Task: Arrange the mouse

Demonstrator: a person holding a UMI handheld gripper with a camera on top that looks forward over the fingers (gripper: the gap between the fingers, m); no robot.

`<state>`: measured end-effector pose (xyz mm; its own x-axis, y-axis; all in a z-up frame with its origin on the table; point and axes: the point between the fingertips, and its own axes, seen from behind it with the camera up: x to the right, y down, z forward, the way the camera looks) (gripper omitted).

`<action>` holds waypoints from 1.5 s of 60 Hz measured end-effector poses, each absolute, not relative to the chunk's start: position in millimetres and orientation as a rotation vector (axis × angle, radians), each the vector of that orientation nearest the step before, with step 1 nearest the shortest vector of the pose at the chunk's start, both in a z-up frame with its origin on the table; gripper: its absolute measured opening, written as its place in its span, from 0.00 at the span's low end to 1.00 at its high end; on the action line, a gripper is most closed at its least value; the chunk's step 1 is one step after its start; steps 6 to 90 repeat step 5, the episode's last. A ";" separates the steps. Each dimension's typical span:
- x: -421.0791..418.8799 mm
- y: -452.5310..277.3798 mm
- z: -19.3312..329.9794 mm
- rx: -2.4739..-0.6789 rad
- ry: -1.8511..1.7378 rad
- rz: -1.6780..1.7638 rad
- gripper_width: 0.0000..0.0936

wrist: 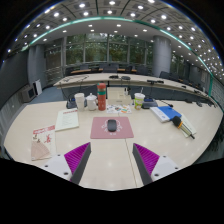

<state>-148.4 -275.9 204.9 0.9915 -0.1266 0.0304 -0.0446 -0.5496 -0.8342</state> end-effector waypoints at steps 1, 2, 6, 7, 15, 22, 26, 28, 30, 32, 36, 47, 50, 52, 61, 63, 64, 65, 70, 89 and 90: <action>-148.4 -278.0 205.6 -2.152 0.120 -0.106 0.91; -148.7 -279.8 206.4 -2.150 0.120 -0.105 0.91; -150.0 -284.7 209.4 -2.140 0.112 -0.107 0.91; -150.0 -284.7 209.4 -2.140 0.112 -0.107 0.91; -150.0 -284.7 209.4 -2.140 0.112 -0.107 0.91; -150.0 -284.7 209.4 -2.140 0.112 -0.107 0.91; -150.0 -284.7 209.4 -2.140 0.112 -0.107 0.91; -150.0 -284.7 209.4 -2.140 0.112 -0.107 0.91; -150.0 -284.7 209.4 -2.140 0.112 -0.107 0.91; -150.0 -284.7 209.4 -2.140 0.112 -0.107 0.91; -150.0 -284.7 209.4 -2.140 0.112 -0.107 0.91; -150.0 -284.7 209.4 -2.140 0.112 -0.107 0.91; -150.0 -284.7 209.4 -2.140 0.112 -0.107 0.91; -150.0 -284.7 209.4 -2.140 0.112 -0.107 0.91; -150.0 -284.7 209.4 -2.140 0.112 -0.107 0.91; -150.0 -284.7 209.4 -2.140 0.112 -0.107 0.91; -150.0 -284.7 209.4 -2.140 0.112 -0.107 0.91; -150.0 -284.7 209.4 -2.140 0.112 -0.107 0.91; -150.0 -284.7 209.4 -2.140 0.112 -0.107 0.91; -150.0 -284.7 209.4 -2.140 0.112 -0.107 0.91; -150.0 -284.7 209.4 -2.140 0.112 -0.107 0.91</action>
